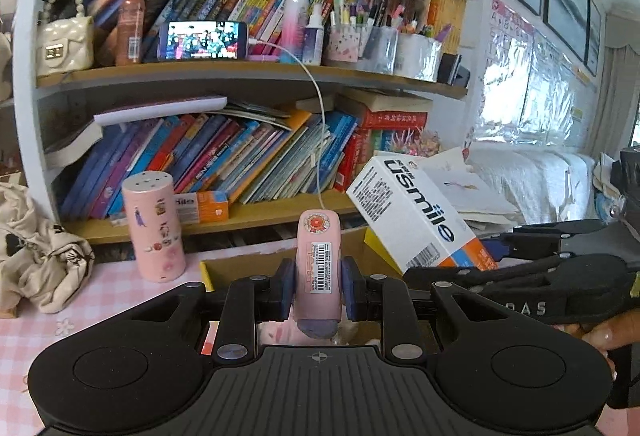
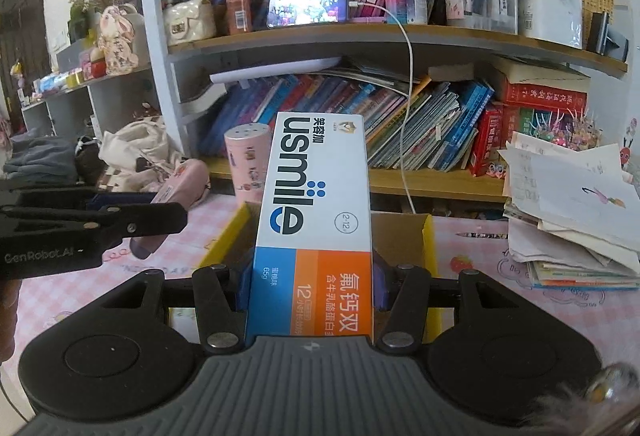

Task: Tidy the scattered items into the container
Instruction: 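Lower both tools into the box and open them to release eraser and usmile box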

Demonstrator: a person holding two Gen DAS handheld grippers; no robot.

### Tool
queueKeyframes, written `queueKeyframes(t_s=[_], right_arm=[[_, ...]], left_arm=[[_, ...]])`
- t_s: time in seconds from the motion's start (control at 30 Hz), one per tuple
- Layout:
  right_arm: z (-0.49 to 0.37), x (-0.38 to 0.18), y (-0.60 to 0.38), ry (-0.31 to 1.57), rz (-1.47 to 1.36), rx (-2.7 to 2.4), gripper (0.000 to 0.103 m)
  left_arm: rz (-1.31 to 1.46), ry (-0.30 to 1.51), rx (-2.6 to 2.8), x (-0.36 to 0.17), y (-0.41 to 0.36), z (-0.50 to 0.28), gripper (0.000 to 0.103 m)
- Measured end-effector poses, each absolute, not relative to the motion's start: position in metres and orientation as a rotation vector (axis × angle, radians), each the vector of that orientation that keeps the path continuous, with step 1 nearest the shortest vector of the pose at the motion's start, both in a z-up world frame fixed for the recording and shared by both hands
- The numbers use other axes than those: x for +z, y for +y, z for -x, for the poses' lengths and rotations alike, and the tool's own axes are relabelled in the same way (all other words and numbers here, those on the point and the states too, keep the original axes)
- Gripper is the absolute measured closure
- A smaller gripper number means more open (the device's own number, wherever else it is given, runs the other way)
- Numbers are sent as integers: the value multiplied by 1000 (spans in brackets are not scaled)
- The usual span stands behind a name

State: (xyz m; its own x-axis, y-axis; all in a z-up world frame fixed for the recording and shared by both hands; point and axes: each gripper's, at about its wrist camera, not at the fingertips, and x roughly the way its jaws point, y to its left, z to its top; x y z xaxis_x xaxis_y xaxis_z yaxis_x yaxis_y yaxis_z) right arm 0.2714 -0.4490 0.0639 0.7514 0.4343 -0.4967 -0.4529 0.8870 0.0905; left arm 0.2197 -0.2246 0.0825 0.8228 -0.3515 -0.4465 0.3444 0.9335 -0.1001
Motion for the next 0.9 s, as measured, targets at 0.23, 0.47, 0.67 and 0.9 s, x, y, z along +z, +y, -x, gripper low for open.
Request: queueKeyframes(t_s=[0.23, 0.47, 0.67, 0.9], right_arm=[[-312, 35, -441, 625, 77, 482, 52], [-344, 5, -427, 720, 141, 473, 52], [-361, -14, -424, 782, 168, 446, 52], [-371, -26, -423, 818, 196, 422, 53]], left_arm=[[-19, 567, -341, 53, -240, -265, 80], [-48, 647, -305, 27, -249, -304, 80], [-61, 684, -291, 15, -252, -323, 80], [-63, 720, -276, 5, -250, -335, 80]])
